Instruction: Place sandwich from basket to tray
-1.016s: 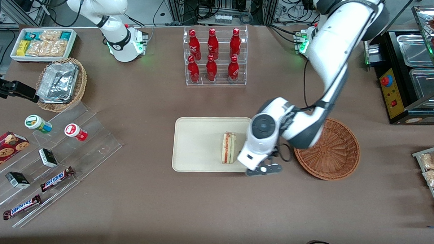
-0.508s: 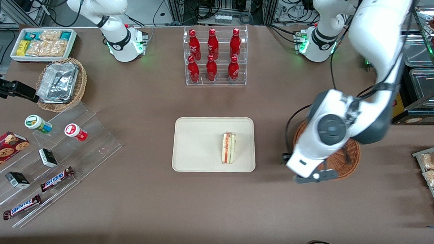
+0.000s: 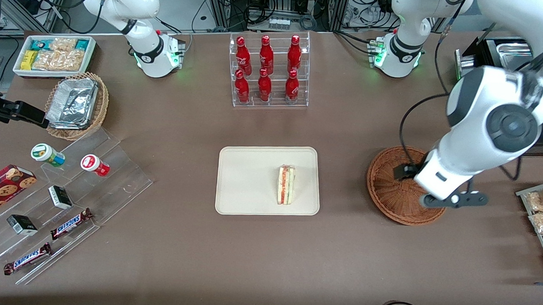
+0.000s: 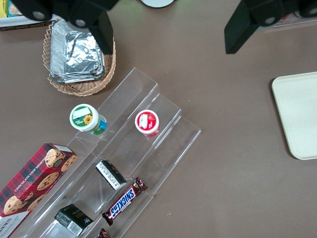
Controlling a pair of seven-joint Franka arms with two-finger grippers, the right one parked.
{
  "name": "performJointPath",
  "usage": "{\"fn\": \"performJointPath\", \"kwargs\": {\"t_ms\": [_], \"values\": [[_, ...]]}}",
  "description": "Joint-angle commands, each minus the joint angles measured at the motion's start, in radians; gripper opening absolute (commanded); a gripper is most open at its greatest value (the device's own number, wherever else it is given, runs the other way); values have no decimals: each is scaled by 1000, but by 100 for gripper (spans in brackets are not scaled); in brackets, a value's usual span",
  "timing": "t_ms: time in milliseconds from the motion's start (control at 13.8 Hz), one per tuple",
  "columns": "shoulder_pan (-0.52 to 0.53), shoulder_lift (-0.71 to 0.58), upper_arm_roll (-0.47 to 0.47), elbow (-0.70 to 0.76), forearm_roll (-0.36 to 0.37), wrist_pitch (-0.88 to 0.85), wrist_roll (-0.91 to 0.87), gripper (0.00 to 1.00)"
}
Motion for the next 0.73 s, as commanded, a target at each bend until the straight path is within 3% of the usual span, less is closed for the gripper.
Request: {"fn": "performJointPath", "kwargs": {"t_ms": [0, 435, 653], "values": [[9, -88, 35, -38, -38, -75, 45, 100], [-64, -233, 265, -42, -117, -249, 270, 100], [-66, -294, 286, -47, -134, -298, 277, 100]]}}
